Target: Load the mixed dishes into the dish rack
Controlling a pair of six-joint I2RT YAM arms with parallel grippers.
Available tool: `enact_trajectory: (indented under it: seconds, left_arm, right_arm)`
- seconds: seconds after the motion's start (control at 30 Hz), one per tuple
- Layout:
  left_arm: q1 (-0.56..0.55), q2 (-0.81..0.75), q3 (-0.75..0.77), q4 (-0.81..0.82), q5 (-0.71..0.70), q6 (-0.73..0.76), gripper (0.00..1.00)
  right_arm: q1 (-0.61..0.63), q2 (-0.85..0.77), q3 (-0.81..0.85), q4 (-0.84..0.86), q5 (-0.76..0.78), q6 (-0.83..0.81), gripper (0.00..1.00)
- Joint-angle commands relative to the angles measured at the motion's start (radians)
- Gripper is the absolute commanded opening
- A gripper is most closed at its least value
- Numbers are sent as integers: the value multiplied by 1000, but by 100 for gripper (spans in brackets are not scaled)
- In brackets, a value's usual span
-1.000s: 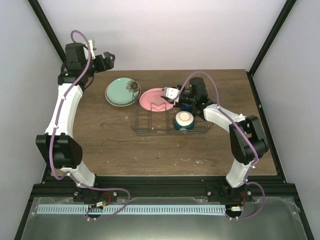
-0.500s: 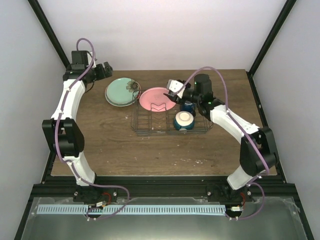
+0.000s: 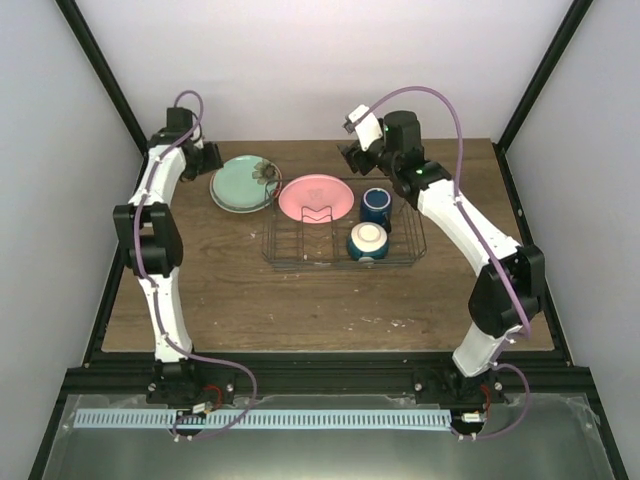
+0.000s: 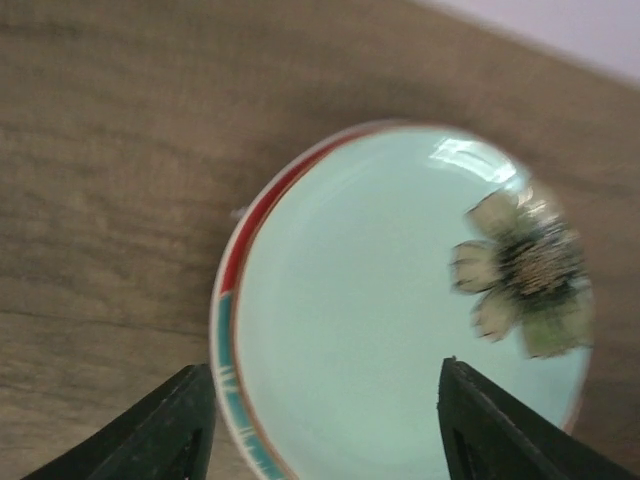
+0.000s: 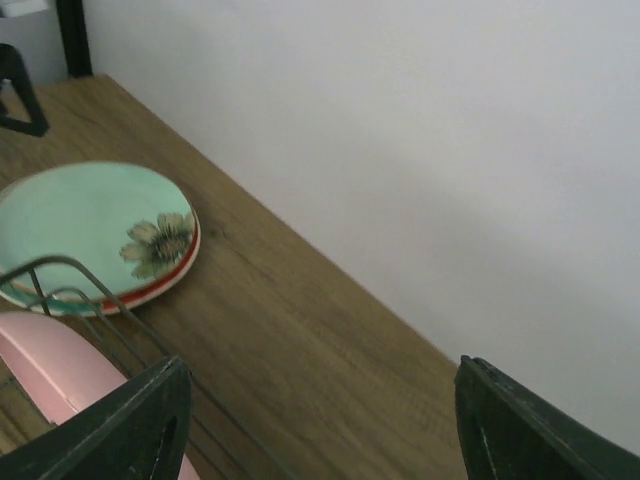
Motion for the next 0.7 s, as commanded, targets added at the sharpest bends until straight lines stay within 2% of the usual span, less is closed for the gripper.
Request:
enact_trajectory:
  seconds: [0.0,0.67]
  left_arm:
    - [2,52,34,-114,-68,-9,60]
    - [2,143,-34,-39,39,-25,58]
  right_arm:
    - [6,52,58,-178,102,81,73]
    - [6,34,0,-164,73,110,74]
